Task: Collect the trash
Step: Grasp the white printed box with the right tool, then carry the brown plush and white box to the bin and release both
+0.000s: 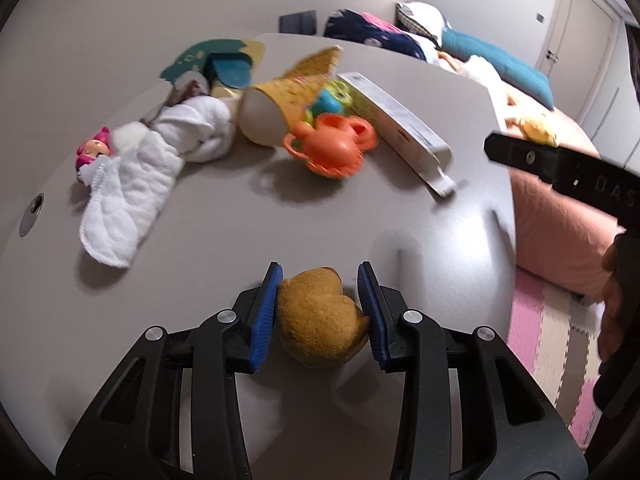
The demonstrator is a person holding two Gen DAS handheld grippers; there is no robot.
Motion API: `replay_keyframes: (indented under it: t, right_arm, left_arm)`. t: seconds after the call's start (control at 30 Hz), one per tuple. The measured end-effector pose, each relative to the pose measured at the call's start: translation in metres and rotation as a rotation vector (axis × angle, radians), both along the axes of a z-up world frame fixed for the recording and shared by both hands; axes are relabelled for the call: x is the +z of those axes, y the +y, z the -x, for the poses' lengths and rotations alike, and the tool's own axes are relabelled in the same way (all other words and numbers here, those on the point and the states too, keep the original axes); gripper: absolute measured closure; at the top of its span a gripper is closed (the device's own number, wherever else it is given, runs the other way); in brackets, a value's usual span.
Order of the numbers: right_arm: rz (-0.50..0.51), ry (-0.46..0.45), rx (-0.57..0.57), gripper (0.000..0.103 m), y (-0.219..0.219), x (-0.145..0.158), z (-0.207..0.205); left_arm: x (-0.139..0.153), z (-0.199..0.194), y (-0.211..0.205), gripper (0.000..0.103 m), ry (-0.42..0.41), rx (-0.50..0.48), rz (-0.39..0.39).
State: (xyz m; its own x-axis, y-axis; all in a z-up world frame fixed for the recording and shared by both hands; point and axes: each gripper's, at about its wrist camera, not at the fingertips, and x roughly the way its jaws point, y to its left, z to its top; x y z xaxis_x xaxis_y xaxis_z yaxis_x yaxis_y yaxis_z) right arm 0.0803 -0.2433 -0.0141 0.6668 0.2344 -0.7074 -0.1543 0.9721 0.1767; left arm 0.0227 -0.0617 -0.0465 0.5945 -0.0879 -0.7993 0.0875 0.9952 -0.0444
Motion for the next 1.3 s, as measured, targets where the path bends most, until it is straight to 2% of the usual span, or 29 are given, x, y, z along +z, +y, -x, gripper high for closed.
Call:
replay_keyframes:
  t: [0.2,0.4,0.53,0.77,0.83,0.87,0.9,1.3]
  right_arm:
    - [0.018,0.008,0.029,0.022,0.021,-0.004,-0.029]
    - [0.054,0.041,0.052,0.034,0.041,-0.011,-0.058]
    - [0.072,0.071,0.077,0.038,0.053,-0.017,-0.076]
    - [0.13,0.123,0.074,0.056,0.067,-0.032,-0.097]
    - [0.157,0.112,0.067,0.065,0.068,-0.034,-0.097]
    - [0.166,0.11,0.064,0.072,0.069,-0.034,-0.096]
    - [0.161,0.111,0.065,0.074,0.068,-0.034,-0.096]
    - [0.114,0.107,0.054,0.074,0.046,-0.02,-0.071]
  left_arm:
    - [0.01,-0.013,0.013,0.064,-0.022,0.026,-0.002]
    - [0.009,-0.027,0.023,0.064,-0.016,0.032,0.004]
    - [0.007,-0.034,0.027,0.064,-0.008,0.03,0.002]
    - [0.006,-0.042,0.029,0.064,-0.005,0.023,0.011]
    - [0.006,-0.042,0.029,0.064,-0.004,0.022,0.013]
    - [0.006,-0.043,0.028,0.064,-0.003,0.021,0.014]
    - [0.006,-0.043,0.028,0.064,-0.003,0.02,0.013]
    - [0.019,-0.036,0.015,0.064,-0.039,0.001,0.017]
